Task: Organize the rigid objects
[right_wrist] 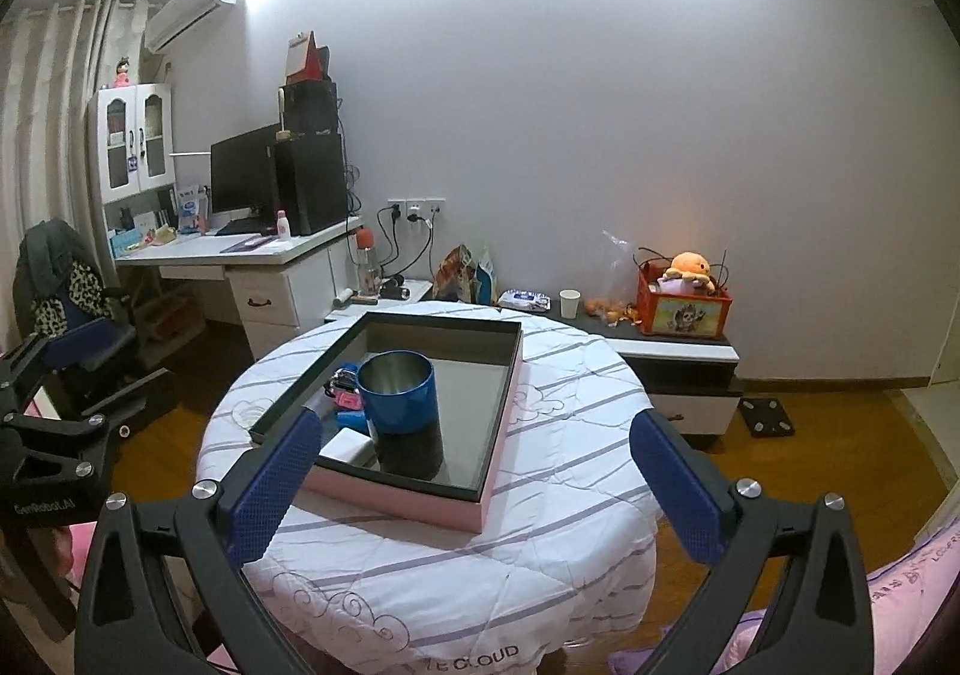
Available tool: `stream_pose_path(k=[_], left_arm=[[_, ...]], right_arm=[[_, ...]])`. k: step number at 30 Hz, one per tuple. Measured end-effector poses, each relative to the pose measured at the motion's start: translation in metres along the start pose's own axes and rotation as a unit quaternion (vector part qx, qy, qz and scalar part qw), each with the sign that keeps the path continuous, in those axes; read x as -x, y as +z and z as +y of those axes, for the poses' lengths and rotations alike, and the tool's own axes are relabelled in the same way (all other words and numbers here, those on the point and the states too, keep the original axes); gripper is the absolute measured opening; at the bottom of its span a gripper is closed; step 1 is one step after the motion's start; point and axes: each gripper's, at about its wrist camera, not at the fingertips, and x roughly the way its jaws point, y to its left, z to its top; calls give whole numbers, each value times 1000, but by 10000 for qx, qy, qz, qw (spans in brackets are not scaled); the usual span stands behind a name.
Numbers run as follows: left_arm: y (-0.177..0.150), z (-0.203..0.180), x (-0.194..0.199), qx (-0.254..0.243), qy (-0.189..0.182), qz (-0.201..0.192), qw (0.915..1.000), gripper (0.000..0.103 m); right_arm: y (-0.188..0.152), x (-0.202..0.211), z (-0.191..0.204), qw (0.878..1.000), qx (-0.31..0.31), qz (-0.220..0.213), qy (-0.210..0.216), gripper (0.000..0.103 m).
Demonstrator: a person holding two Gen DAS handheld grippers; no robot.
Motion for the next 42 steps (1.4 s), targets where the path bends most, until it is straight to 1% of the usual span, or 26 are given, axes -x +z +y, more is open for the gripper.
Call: stream_pose_path(k=[6,10,16,19,24,32,42], left_arm=[[5,2,21,50,-11,-215,9998,103],[6,3,29,58,14,-282,9996,103],[5,0,39,-92,109,-367,9992,103],[6,2,43,-83,61,-428,9990,103],[7,4,45,-40,175,-496,9986,103],[12,20,49,272,339,-651,9969,103],[22,33,37,281,547,-520,9968,103]], right_arm=[[0,10,6,9999,-19,-130,-4,103],[1,12,11,9999,32,-132,19,103],[2,21,18,9998,63,-205,54,103],[4,24,21,9996,97,-249,50,103],[6,25,24,9995,129,-279,44,103],[9,22,26,9994,132,-299,-59,103],[21,14,37,9993,239,-272,-12,103]])
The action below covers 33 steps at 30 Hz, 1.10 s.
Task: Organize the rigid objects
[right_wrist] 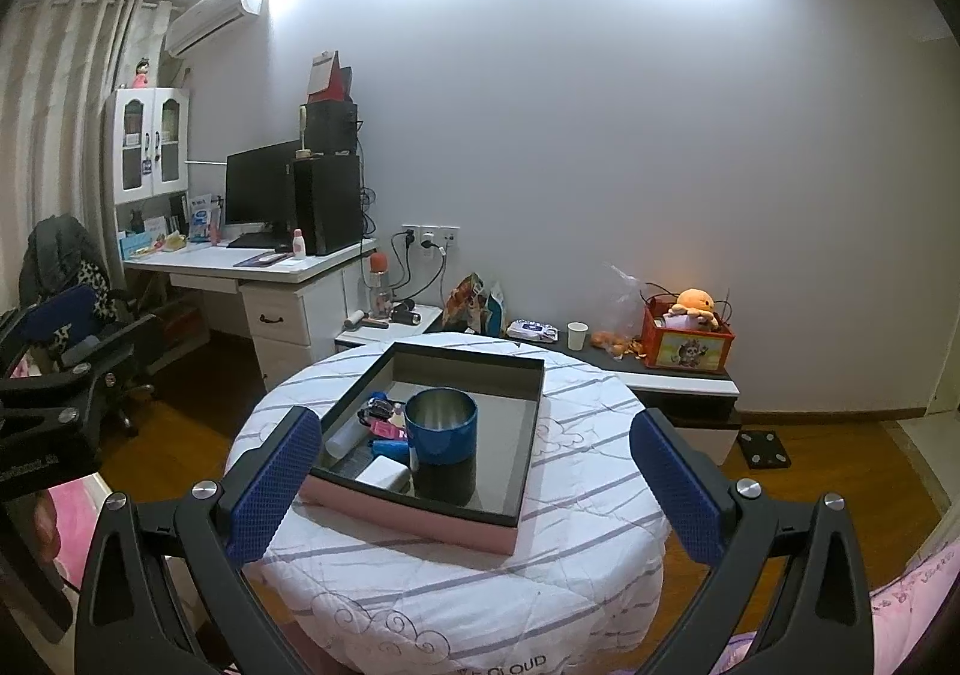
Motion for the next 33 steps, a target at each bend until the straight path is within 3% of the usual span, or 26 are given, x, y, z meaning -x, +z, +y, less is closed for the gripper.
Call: stream_pose_path(k=[14,25,33], left_arm=[[19,19,-35,214,-8,22,9998,103],[19,22,-55,286,-303,-91,9991,103],[17,16,-62,123,-334,30,9994,103]], right_arm=[[27,-22,3,9998,-16,-185,-101,103],[29,-38,7,9996,10,-177,-216,103],[27,-39,5,9995,-127,-201,-199,103]])
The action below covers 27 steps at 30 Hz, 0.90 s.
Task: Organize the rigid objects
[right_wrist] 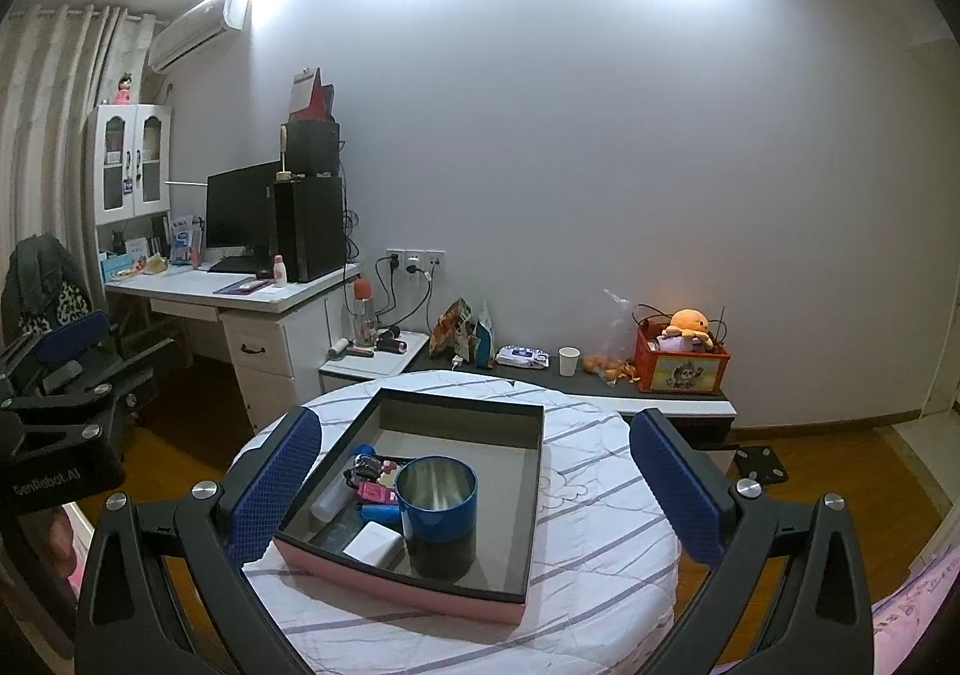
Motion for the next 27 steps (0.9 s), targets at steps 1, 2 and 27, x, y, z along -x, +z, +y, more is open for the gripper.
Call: stream_pose_path(k=[1,2,27], left_arm=[[-1,-1,-1,-14,8,21,10000,103],[-2,-1,-1,-18,21,33,10000,103],[-8,3,-2,-48,216,152,9996,103]], right_arm=[[-1,-1,0,10000,-9,27,10,103],[-1,-1,0,10000,-14,37,9,103],[-1,-4,2,9999,4,100,80,103]])
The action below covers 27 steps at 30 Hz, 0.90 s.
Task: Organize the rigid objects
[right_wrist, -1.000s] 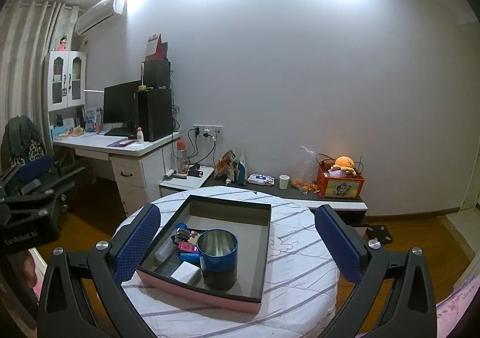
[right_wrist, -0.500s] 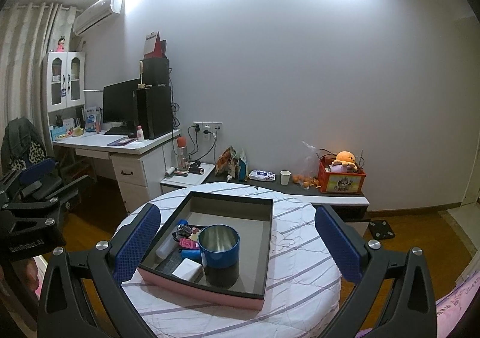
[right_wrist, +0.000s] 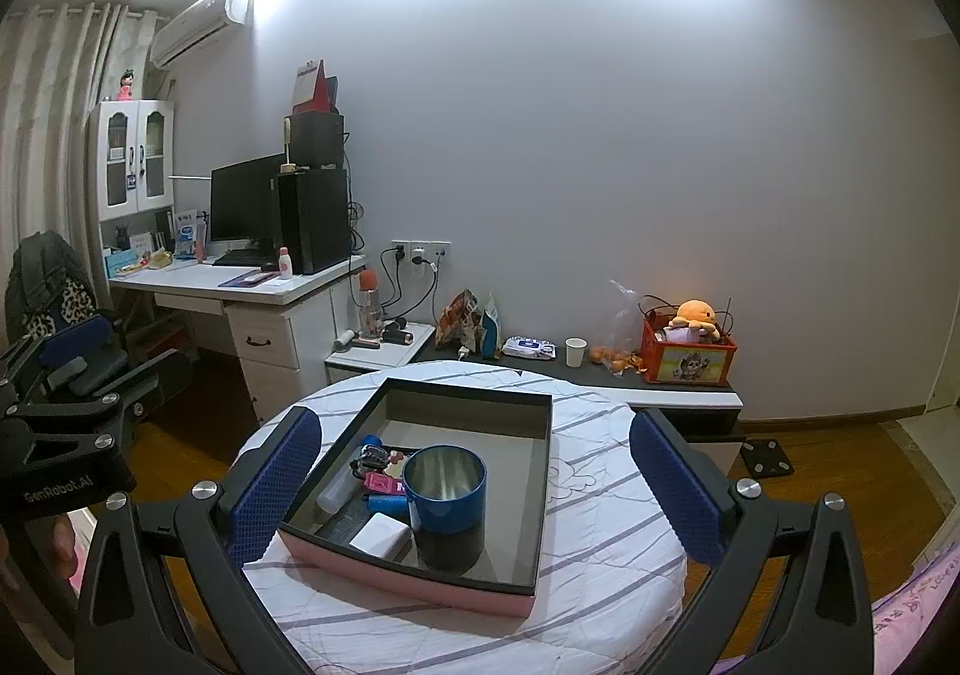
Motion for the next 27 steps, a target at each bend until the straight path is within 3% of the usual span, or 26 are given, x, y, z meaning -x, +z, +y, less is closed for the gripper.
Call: stream_pose_path(k=[27], left_arm=[[-2,5,4,41,53,18,10000,103]], right_arm=[[-3,-3,11,9999,71,70,48,103]])
